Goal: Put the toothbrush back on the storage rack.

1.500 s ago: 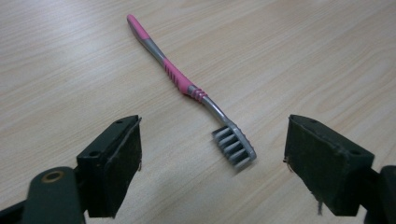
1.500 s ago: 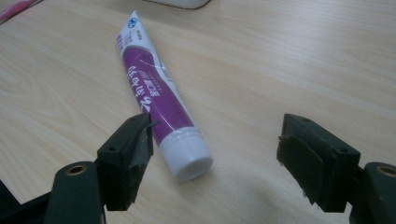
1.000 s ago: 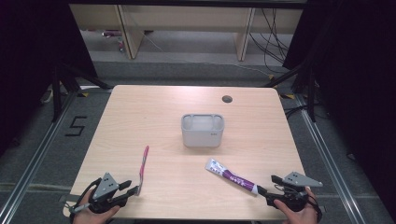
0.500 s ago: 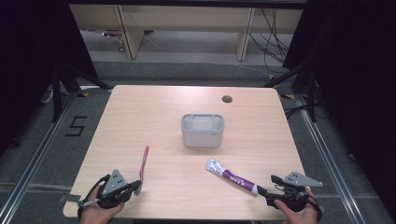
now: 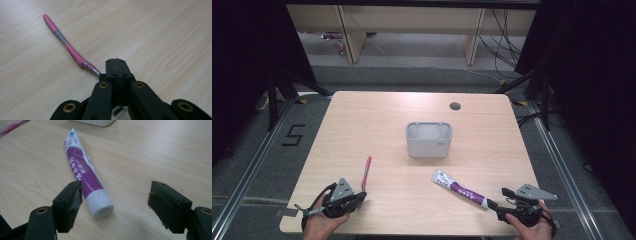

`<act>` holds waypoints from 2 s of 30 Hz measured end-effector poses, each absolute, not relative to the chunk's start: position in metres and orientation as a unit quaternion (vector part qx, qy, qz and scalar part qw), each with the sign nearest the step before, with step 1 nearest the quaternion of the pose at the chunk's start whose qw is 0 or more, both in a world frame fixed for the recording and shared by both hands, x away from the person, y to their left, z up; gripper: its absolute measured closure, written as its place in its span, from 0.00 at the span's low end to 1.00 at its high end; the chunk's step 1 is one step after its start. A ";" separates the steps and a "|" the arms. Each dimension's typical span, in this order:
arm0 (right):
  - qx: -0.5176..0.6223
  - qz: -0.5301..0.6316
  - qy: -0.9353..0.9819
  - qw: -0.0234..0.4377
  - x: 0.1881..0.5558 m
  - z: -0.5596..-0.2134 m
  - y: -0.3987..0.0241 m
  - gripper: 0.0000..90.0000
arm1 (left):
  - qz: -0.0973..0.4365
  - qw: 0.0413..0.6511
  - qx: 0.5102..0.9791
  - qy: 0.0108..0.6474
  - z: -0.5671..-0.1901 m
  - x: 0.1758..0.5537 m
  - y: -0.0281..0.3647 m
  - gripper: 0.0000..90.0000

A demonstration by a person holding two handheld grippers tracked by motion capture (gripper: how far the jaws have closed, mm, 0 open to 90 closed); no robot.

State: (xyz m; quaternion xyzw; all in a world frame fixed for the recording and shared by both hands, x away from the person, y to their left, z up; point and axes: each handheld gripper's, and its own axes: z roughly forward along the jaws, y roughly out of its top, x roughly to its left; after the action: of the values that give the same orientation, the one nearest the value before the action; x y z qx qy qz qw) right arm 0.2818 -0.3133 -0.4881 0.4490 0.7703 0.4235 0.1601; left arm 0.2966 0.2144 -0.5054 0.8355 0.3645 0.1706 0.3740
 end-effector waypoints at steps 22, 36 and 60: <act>0.445 0.424 0.772 0.161 0.283 -0.488 -0.315 0.31 | 0.166 0.351 0.845 0.367 -0.509 0.298 0.224 1.00; 0.444 0.422 0.773 0.163 0.283 -0.488 -0.316 0.31 | 0.166 0.335 0.846 0.379 -0.509 0.299 0.238 1.00; 0.445 0.426 0.772 0.158 0.284 -0.489 -0.315 0.31 | 0.186 0.314 0.830 0.421 -0.513 0.317 0.270 1.00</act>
State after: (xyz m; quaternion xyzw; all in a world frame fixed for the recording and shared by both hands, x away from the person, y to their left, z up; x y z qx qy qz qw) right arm 0.2835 -0.3153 -0.4893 0.4451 0.7716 0.4260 0.1584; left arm 0.3166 0.2702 -0.5128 0.8305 0.4208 0.1861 0.3141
